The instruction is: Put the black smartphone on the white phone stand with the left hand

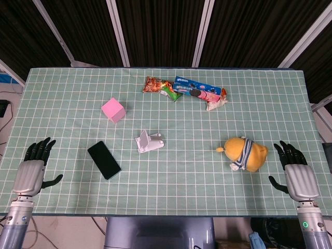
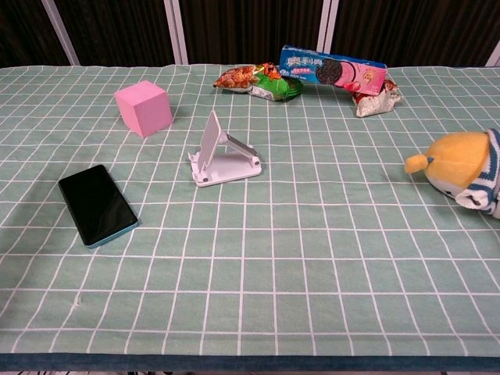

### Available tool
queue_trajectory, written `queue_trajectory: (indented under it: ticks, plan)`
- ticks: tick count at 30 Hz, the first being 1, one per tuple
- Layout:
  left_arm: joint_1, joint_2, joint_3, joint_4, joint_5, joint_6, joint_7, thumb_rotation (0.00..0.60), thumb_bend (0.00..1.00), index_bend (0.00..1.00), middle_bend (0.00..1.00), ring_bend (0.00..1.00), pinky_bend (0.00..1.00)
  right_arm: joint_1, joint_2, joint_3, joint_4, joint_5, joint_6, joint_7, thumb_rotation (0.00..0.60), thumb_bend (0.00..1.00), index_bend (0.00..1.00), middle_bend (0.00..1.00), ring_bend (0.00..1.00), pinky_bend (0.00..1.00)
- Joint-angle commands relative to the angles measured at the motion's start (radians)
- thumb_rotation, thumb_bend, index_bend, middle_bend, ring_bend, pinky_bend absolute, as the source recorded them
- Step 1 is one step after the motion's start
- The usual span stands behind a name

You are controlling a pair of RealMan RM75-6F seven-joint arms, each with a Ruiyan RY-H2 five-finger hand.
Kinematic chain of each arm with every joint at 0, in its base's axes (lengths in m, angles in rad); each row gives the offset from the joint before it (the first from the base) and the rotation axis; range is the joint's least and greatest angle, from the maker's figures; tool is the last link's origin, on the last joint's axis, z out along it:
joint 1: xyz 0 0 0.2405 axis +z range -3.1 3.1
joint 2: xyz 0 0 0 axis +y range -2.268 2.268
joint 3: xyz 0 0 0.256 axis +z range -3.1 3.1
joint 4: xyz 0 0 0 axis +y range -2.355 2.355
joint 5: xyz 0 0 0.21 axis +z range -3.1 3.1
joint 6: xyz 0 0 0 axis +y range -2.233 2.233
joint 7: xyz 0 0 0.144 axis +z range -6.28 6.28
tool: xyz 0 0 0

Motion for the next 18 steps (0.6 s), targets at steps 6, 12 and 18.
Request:
queue_trajectory:
  ticks: [6,12,18]
  plan:
    - [-0.001,0.000,0.000,0.000,0.000,-0.002,0.001,0.600,0.12,0.00,0.00,0.00,0.00,0.000,0.000,0.000,-0.001,0.002,0.000,0.000,0.600,0.37,0.00,0.00,0.00,0.14]
    - [-0.004,-0.001,0.003,0.003,0.002,-0.007,0.006,0.600,0.12,0.00,0.00,0.00,0.00,0.000,0.001,0.000,-0.002,0.002,-0.001,0.001,0.600,0.37,0.00,0.00,0.00,0.14]
    - [-0.023,0.007,0.010,0.012,0.016,-0.040,0.013,0.600,0.12,0.00,0.00,0.00,0.00,0.001,0.001,0.002,-0.004,0.009,-0.004,-0.003,0.600,0.37,0.00,0.00,0.00,0.14]
